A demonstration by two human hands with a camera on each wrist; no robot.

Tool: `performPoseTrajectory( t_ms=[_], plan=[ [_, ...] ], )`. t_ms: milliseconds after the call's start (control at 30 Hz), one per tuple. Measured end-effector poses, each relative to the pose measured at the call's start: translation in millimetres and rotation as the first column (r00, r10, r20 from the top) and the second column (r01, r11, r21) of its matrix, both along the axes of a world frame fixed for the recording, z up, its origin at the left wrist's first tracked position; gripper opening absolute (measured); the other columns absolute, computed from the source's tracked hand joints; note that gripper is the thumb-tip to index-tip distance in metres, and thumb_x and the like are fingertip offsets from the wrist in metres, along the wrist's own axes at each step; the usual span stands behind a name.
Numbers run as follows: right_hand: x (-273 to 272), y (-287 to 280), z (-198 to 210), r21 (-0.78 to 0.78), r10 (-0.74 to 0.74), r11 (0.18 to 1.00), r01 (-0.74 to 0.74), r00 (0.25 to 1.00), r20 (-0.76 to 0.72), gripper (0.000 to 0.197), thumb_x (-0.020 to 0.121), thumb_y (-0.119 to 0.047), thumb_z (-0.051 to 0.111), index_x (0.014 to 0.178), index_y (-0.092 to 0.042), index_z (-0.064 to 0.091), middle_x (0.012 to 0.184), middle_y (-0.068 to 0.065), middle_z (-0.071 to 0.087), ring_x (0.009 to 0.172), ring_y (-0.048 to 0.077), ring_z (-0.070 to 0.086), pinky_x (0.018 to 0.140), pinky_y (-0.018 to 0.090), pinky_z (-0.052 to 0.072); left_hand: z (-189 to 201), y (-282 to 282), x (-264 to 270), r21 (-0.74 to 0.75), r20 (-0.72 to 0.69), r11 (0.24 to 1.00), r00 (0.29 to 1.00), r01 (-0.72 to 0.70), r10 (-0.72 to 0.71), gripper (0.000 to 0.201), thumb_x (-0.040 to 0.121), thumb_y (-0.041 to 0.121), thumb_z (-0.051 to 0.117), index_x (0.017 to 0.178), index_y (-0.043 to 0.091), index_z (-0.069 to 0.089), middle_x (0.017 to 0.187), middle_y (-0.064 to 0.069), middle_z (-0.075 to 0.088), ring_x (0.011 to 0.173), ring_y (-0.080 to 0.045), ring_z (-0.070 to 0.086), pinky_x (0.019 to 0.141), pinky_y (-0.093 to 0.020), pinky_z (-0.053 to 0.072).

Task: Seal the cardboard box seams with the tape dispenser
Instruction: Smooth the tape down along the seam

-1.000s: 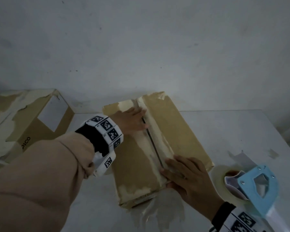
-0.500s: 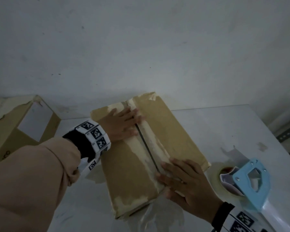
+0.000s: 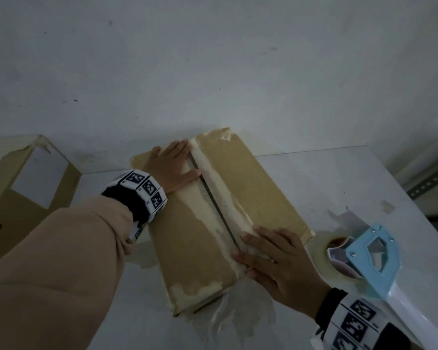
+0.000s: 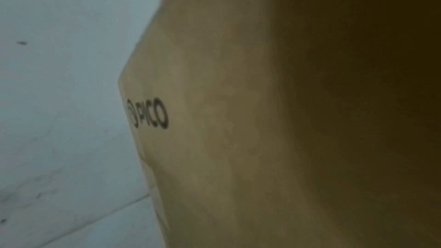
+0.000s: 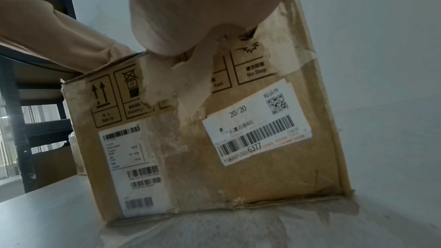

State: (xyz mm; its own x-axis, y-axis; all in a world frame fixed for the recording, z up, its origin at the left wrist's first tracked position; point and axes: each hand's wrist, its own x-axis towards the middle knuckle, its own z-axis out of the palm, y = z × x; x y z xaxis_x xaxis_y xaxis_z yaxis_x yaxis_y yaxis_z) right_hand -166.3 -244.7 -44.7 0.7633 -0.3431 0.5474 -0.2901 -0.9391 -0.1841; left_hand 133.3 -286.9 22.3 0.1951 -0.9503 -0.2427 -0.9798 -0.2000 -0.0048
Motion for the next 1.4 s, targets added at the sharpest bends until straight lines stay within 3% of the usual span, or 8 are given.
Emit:
performPoseTrajectory(
  t_ms=[200, 400, 667, 800, 900, 1000, 1067, 1400],
  plan=[
    [0, 2, 0, 0.017, -0.009, 1.0, 0.01, 1.0, -0.007, 0.029, 0.095, -0.042, 0.042, 0.12, -0.034, 0.055, 0.123, -0.002, 0.062, 0.12, 0.02, 0.048, 0.091, 0.035, 0.034, 2, 31, -28, 0.067, -0.014, 0.986, 0.988, 0.153, -0.152, 0.067, 0.095, 0.053, 0.014, 0.148, 0.018, -0.009, 0.157, 0.004, -0.013, 0.144, -0.009, -0.011, 0.117, -0.046, -0.007],
    [0, 2, 2, 0.024, -0.009, 1.0, 0.009, 1.0, -0.027, 0.031, 0.096, -0.043, 0.037, 0.118, -0.033, 0.056, 0.121, -0.001, 0.064, 0.119, 0.02, 0.048, 0.09, 0.034, 0.032, -1, 70, -63, 0.037, -0.099, 0.966, 0.963, 0.256, -0.251, 0.101, 0.063, 0.072, -0.015, 0.148, 0.018, -0.005, 0.155, 0.008, -0.014, 0.13, 0.005, -0.02, 0.114, -0.044, -0.012],
    [0, 2, 2, 0.021, -0.018, 1.0, 0.018, 0.999, -0.035, 0.031, 0.097, -0.043, 0.034, 0.116, -0.032, 0.056, 0.118, 0.0, 0.066, 0.116, 0.02, 0.049, 0.088, 0.035, 0.032, -6, 116, -102, -0.005, -0.135, 0.939, 0.93, 0.343, -0.341, 0.099, 0.069, 0.071, -0.018, 0.149, 0.018, 0.005, 0.155, 0.008, -0.006, 0.137, -0.004, -0.018, 0.115, -0.045, -0.007],
    [0, 3, 5, 0.042, -0.002, 0.999, 0.006, 0.997, -0.081, 0.034, 0.097, -0.043, 0.033, 0.122, -0.028, 0.052, 0.123, 0.001, 0.063, 0.118, 0.022, 0.048, 0.089, 0.037, 0.034, -16, 132, -119, -0.18, -0.119, 0.924, 0.925, 0.338, -0.362, 0.083, 0.087, 0.061, -0.004, 0.143, 0.011, 0.03, 0.153, -0.004, 0.026, 0.143, -0.022, 0.015, 0.113, -0.05, 0.013],
    [-3, 5, 16, 0.226, 0.024, 0.974, -0.012, 0.999, -0.048, 0.048, 0.095, -0.05, 0.031, 0.125, -0.019, 0.053, 0.129, 0.002, 0.058, 0.119, 0.02, 0.05, 0.097, 0.032, 0.03, -18, 145, -131, -0.139, -0.124, 0.938, 0.934, 0.319, -0.336, 0.093, 0.076, 0.07, -0.009, 0.148, 0.015, 0.012, 0.154, 0.003, -0.001, 0.143, -0.013, -0.004, 0.118, -0.038, -0.007],
    [-2, 1, 24, 0.31, -0.001, 0.951, -0.006, 1.0, 0.02, 0.056, 0.094, -0.053, 0.026, 0.128, -0.016, 0.05, 0.137, 0.0, 0.048, 0.123, 0.014, 0.04, 0.1, 0.027, 0.023, -20, 154, -136, -0.098, -0.03, 0.97, 0.973, 0.224, -0.228, 0.078, 0.091, 0.06, 0.002, 0.135, 0.009, 0.042, 0.143, -0.007, 0.044, 0.131, -0.021, 0.045, 0.108, -0.045, 0.031],
    [4, 1, 23, 0.176, -0.074, 0.981, 0.085, 0.995, -0.071, 0.052, 0.098, -0.047, 0.02, 0.12, -0.019, 0.058, 0.132, 0.002, 0.055, 0.12, 0.021, 0.041, 0.095, 0.036, 0.027, -24, 153, -133, -0.166, -0.034, 0.972, 0.984, 0.166, -0.174, 0.074, 0.094, 0.055, 0.005, 0.126, 0.008, 0.054, 0.13, -0.008, 0.058, 0.12, -0.024, 0.057, 0.095, -0.045, 0.047],
    [1, 5, 9, -0.02, -0.115, 0.993, 0.113, 0.968, -0.225, 0.051, 0.1, -0.04, 0.02, 0.117, -0.018, 0.062, 0.125, 0.007, 0.061, 0.115, 0.028, 0.054, 0.092, 0.04, 0.034, -32, 152, -131, -0.299, 0.106, 0.866, 0.916, 0.401, -0.387, 0.062, 0.1, 0.038, 0.016, 0.111, 0.006, 0.067, 0.115, -0.008, 0.068, 0.108, -0.024, 0.064, 0.09, -0.035, 0.052]
  ],
)
